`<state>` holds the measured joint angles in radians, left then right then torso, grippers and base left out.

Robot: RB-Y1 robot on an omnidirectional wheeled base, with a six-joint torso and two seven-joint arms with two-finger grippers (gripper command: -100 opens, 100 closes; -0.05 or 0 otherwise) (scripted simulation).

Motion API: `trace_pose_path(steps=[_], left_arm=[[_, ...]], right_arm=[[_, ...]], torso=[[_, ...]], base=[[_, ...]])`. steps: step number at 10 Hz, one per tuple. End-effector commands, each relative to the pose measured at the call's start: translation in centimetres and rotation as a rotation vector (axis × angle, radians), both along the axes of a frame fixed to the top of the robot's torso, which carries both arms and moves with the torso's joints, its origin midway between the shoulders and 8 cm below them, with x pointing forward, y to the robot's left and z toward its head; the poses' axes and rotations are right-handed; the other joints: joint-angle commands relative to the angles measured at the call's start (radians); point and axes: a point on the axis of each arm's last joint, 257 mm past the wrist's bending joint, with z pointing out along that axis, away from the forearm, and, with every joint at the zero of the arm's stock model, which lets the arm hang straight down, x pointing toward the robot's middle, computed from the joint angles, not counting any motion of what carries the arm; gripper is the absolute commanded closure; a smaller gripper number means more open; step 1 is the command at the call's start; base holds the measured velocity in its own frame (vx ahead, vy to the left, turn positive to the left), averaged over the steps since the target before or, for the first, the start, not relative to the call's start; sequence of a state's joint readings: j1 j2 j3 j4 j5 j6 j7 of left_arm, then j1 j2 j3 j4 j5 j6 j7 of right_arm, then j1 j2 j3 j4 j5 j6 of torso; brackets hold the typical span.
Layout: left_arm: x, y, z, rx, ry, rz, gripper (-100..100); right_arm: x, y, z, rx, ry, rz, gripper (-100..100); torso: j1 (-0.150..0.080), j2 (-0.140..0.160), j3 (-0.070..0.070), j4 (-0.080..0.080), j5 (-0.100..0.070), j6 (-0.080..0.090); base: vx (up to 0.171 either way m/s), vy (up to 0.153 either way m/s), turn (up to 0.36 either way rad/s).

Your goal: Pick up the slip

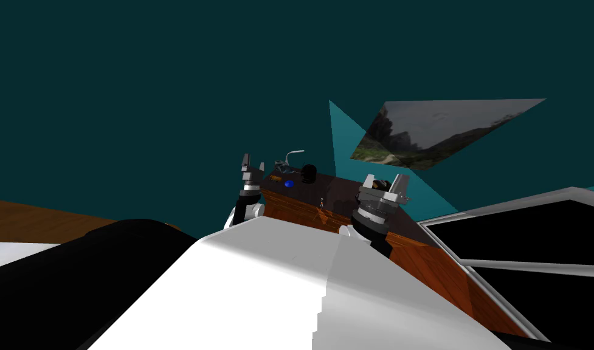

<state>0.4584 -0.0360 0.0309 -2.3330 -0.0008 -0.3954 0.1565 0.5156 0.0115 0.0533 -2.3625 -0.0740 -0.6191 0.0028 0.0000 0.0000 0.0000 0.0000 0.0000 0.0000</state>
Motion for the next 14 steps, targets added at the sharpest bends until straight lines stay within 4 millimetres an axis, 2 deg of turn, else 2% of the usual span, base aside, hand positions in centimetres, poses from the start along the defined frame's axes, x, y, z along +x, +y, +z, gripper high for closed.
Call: trace_pose_path(steps=[1,5,6,8,9,11,12,13,14], left_arm=[[0.0,0.0,0.0,0.000,0.000,0.000,0],[0.0,0.0,0.0,0.000,0.000,0.000,0],[0.0,0.0,0.0,0.000,0.000,0.000,0],[0.0,0.0,0.0,0.000,0.000,0.000,0],[0.0,0.0,0.0,0.000,0.000,0.000,0],[0.0,0.0,0.0,0.000,0.000,0.000,0],[0.0,0.0,0.0,0.000,0.000,0.000,0],[0.0,0.0,0.0,0.000,0.000,0.000,0],[0.0,0.0,0.0,0.000,0.000,0.000,0]], right_arm=[[1.1,0.3,-1.0,-0.022,0.039,0.036,-100],[4.8,-0.4,-4.7,-0.017,0.162,0.109,-100],[4.8,-0.4,-4.7,-0.017,0.162,0.109,-100],[7.1,-1.4,-7.2,0.013,0.241,0.140,-100],[7.1,-1.5,-7.4,0.014,0.246,0.140,-100],[9.6,-3.1,-10.5,0.067,0.336,0.164,-100],[9.7,-3.1,-10.6,0.068,0.340,0.164,-100],[10.8,-3.9,-11.7,0.099,0.374,0.176,-100],[11.0,-4.1,-12.4,0.103,0.390,0.173,-100]], torso=[[0.000,0.000,0.000,0.000,0.000,0.000],[0.002,-0.002,-0.001,0.000,0.000,0.000],[0.002,-0.002,-0.001,0.000,0.000,0.000],[0.001,-0.001,-0.001,0.000,0.000,0.000],[0.002,-0.002,-0.001,0.000,0.000,0.000],[0.001,-0.002,-0.001,0.000,0.000,0.000],[0.002,-0.002,-0.001,0.000,0.000,0.000],[0.002,-0.002,-0.001,0.000,0.000,0.000],[0.002,-0.002,-0.001,-0.001,0.000,0.000]], base=[[0.008,0.012,0.012],[0.021,0.026,0.017],[0.014,0.021,0.003],[0.020,0.025,0.018],[0.020,0.019,0.010],[0.021,0.027,0.024],[0.020,0.027,0.006],[0.025,0.029,0.023],[0.022,0.025,0.011]])
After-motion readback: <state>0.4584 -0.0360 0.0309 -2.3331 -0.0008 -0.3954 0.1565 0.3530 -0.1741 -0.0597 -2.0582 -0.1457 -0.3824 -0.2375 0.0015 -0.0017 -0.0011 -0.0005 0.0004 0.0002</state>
